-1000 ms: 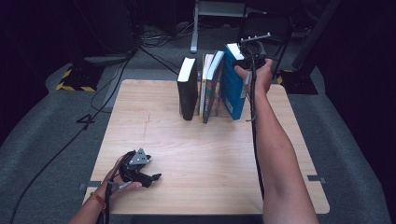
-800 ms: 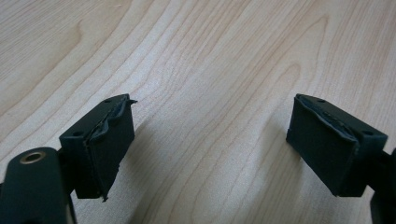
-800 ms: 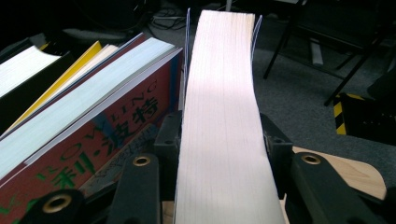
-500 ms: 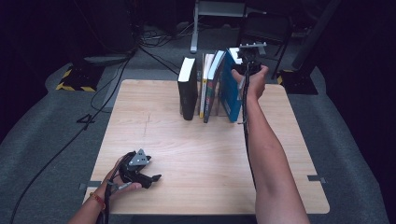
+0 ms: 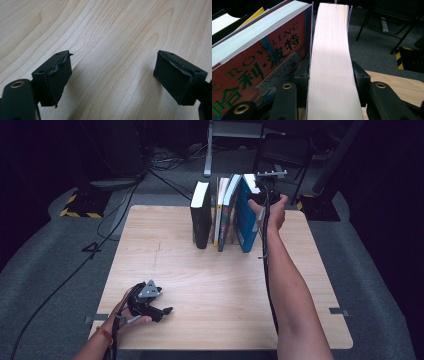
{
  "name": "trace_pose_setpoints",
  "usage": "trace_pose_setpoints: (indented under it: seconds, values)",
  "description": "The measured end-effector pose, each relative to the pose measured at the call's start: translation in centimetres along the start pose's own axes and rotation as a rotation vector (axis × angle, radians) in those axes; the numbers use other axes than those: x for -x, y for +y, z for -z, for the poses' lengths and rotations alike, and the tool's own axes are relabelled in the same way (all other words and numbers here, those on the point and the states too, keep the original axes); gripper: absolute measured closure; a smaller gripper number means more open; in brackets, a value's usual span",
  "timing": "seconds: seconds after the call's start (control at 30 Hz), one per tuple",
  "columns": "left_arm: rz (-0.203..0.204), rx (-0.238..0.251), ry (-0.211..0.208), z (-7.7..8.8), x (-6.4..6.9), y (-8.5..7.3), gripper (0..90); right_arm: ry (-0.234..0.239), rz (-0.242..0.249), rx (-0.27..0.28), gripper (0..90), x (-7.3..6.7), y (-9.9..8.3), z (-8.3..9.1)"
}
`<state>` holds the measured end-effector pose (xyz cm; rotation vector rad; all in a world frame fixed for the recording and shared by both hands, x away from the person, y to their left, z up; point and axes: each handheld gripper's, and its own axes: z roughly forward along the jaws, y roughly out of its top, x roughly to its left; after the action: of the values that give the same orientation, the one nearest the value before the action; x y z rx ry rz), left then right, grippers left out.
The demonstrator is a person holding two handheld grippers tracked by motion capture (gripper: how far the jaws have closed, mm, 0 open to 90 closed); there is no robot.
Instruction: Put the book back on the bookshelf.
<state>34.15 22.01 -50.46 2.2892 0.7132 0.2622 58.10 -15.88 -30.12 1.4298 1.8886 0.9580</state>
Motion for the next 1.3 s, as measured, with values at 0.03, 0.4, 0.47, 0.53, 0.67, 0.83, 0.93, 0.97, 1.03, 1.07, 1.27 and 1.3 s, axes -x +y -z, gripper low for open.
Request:
trace_pose_setpoints:
  seconds: [0.03, 0.4, 0.47, 0.53, 0.67, 0.83, 0.93, 0.97, 1.03, 1.07, 1.27, 1.3]
  values:
    - [0.0, 0.0, 0.0, 0.0, 0.0, 0.0, 14.6, -0.001, 0.003, 0.0, 58.8, 0.0, 0.0, 0.0]
    - [0.002, 0.001, 0.001, 0.0, 0.0, 0.0, 14.5, 0.03, 0.017, -0.022, 55.3, -0.1, -0.2, 0.5]
    - [0.002, 0.001, 0.001, 0.0, 0.0, 0.0, 14.5, 0.04, 0.018, -0.03, 54.6, -0.1, -0.2, 0.6]
    - [0.002, 0.001, 0.001, 0.0, 0.0, 0.0, 14.5, 0.054, 0.022, -0.045, 52.7, 0.1, -0.2, 0.9]
    - [0.002, 0.001, 0.001, 0.0, 0.0, 0.0, 14.5, 0.065, 0.027, -0.052, 51.7, 0.3, -0.2, 1.2]
    - [0.002, 0.001, 0.001, 0.0, 0.0, 0.0, 14.5, 0.072, 0.046, -0.067, 50.8, 0.6, -0.4, 1.7]
    - [0.002, 0.001, 0.001, 0.0, 0.0, 0.0, 14.5, 0.077, 0.061, -0.079, 49.2, 0.7, -0.5, 2.1]
    - [0.002, 0.001, 0.001, 0.0, 0.0, 0.0, 14.5, 0.077, 0.061, -0.079, 49.2, 0.7, -0.5, 2.1]
    - [0.002, 0.001, 0.001, 0.0, 0.0, 0.0, 14.5, 0.08, 0.064, -0.078, 49.1, 0.6, -0.6, 2.4]
    - [0.002, 0.001, 0.001, 0.0, 0.0, 0.0, 14.5, 0.085, 0.07, -0.082, 48.1, 0.6, -0.6, 2.5]
    - [0.003, 0.002, 0.001, 0.0, 0.1, 0.0, 14.5, 0.104, 0.077, -0.096, 44.8, 0.8, -0.8, 3.2]
    - [0.002, 0.003, 0.001, 0.0, 0.0, 0.0, 14.5, 0.099, 0.082, -0.093, 44.3, 0.8, -0.9, 3.4]
